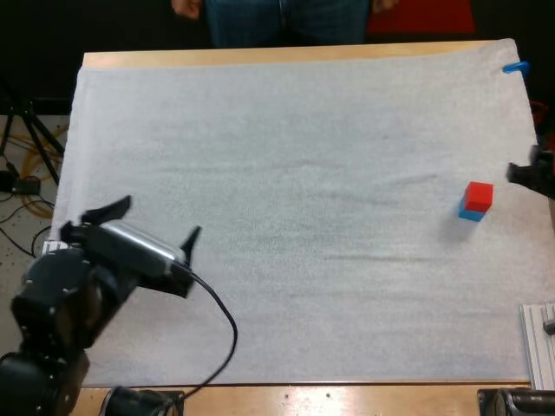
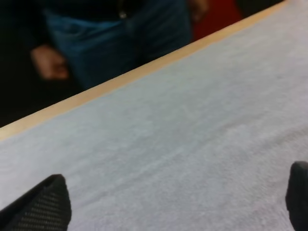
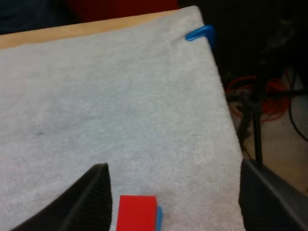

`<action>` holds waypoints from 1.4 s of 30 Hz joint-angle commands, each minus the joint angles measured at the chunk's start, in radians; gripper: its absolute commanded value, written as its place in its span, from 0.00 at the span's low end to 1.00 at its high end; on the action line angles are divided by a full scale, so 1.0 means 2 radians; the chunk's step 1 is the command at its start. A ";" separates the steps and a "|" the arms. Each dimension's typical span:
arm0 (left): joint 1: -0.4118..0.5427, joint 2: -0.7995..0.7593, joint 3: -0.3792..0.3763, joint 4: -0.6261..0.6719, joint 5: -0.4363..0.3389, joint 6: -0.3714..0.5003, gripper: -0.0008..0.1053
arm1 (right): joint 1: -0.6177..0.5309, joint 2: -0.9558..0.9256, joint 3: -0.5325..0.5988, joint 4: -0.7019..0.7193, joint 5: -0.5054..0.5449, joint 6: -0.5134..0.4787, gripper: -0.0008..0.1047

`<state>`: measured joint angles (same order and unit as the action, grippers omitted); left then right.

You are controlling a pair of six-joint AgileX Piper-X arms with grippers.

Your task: Stack red cube on blue cube

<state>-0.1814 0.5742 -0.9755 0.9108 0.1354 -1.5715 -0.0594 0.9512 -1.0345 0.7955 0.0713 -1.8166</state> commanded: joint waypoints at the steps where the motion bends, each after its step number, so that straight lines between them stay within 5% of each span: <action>1: 0.025 -0.001 -0.010 -0.007 0.026 0.005 0.83 | -0.006 -0.012 -0.004 0.001 -0.002 -0.002 0.54; 6: 0.087 -0.003 -0.035 -0.005 0.043 0.004 0.83 | -0.009 -0.047 -0.004 0.013 -0.004 -0.015 0.54; 15: 0.077 -0.041 -0.042 0.006 0.042 0.004 0.83 | -0.008 -0.142 -0.004 0.088 -0.006 -0.024 0.54; 23: 0.077 -0.113 -0.042 0.028 0.042 0.004 0.83 | -0.008 -0.245 0.001 0.135 -0.081 -0.024 0.54; 42: 0.077 -0.345 0.044 0.182 0.043 0.001 0.83 | -0.008 -0.474 0.128 0.207 -0.125 -0.020 0.54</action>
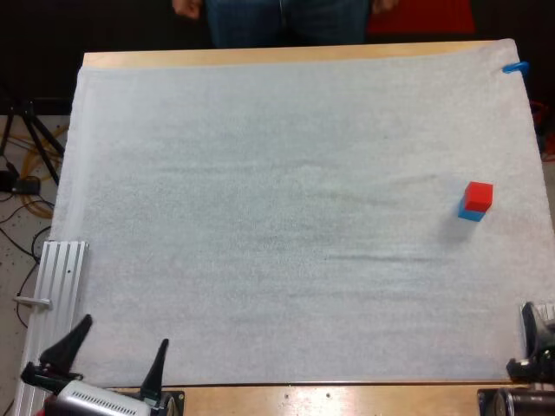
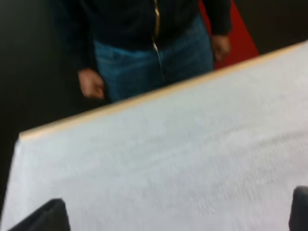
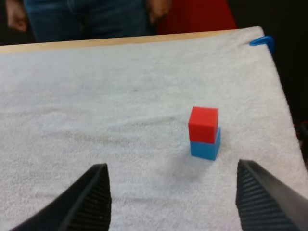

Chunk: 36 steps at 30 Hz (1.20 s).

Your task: Stack red cube on blue cube

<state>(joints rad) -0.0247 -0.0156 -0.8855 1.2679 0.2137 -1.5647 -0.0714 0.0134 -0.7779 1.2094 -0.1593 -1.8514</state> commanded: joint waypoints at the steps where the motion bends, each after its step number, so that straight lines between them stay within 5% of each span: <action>1: -0.002 -0.062 -0.001 0.011 0.004 -0.010 0.83 | -0.002 -0.016 0.004 0.000 -0.011 -0.003 0.54; 8: 0.001 -0.070 -0.008 0.044 0.002 -0.012 0.83 | -0.002 -0.034 0.028 -0.006 -0.020 -0.006 0.54; 14: 0.001 -0.069 0.009 -0.001 -0.009 -0.012 0.83 | -0.002 -0.034 0.055 -0.067 -0.020 -0.006 0.54; 22: 0.001 -0.069 0.086 -0.102 -0.023 -0.015 0.83 | -0.002 -0.032 0.090 -0.105 -0.020 -0.006 0.54; 31: 0.001 -0.068 0.178 -0.143 -0.023 -0.015 0.83 | -0.002 -0.032 0.131 -0.105 -0.020 -0.005 0.54; 36: 0.001 -0.068 0.200 -0.155 -0.023 -0.015 0.83 | -0.002 -0.032 0.136 -0.109 -0.020 -0.004 0.54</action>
